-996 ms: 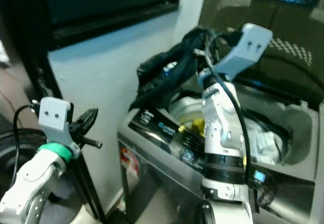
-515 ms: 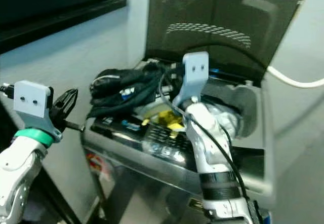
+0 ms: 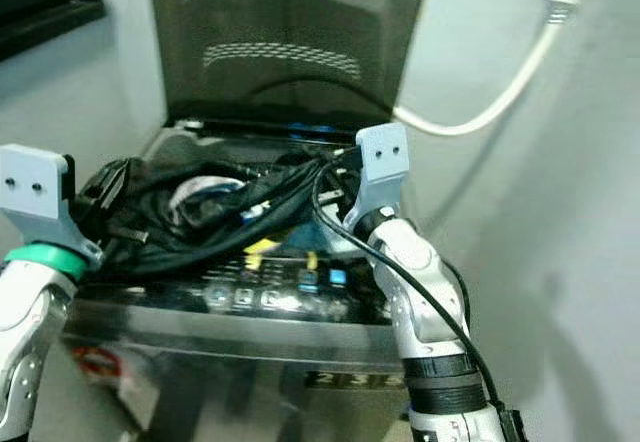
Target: Clothes washing
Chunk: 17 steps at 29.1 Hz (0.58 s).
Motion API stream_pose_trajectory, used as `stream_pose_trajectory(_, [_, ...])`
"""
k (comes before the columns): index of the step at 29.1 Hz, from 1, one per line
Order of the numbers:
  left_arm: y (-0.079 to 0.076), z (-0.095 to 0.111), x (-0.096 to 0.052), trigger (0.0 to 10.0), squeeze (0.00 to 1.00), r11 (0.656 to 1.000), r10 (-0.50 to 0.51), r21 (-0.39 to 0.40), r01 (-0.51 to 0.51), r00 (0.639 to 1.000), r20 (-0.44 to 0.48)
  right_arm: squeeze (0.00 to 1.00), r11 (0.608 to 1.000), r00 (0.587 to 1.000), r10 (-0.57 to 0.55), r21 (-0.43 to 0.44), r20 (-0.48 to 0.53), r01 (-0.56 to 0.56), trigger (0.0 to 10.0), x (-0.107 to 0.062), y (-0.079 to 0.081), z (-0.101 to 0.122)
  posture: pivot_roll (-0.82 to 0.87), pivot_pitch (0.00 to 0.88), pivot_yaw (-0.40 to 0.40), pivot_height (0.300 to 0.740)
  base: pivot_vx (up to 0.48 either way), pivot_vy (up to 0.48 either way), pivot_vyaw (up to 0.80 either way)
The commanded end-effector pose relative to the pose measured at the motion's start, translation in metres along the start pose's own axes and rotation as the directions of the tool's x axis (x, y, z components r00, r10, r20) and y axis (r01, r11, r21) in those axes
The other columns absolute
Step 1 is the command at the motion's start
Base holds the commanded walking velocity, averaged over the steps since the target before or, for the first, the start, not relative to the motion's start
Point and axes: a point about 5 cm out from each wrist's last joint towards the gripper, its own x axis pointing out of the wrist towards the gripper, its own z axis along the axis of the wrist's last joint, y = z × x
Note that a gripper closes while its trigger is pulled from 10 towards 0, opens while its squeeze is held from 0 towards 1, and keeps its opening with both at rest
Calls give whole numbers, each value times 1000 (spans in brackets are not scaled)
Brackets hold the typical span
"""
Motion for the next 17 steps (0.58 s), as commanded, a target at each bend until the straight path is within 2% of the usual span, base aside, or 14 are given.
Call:
stream_pose_trajectory(1, [1,-2,-1,10000,0,1000,0,-11,-1,1000,-17,0,1000,1000,2,-8,4,-2,10000,-1,1,2,18,18,41,740,0,0,-800])
stream_pose_trajectory(16, [2,-2,-3,10000,0,1000,3,-14,-4,1000,-17,0,1000,1000,3,-6,4,-3,10000,-2,2,3,18,17,40,740,0,0,-800])
stream_pose_trajectory(17, [3,-2,-5,10000,0,1000,11,-21,-12,1000,-16,0,1000,1000,2,19,21,-2,10000,-1,3,5,21,18,36,740,0,0,-800])
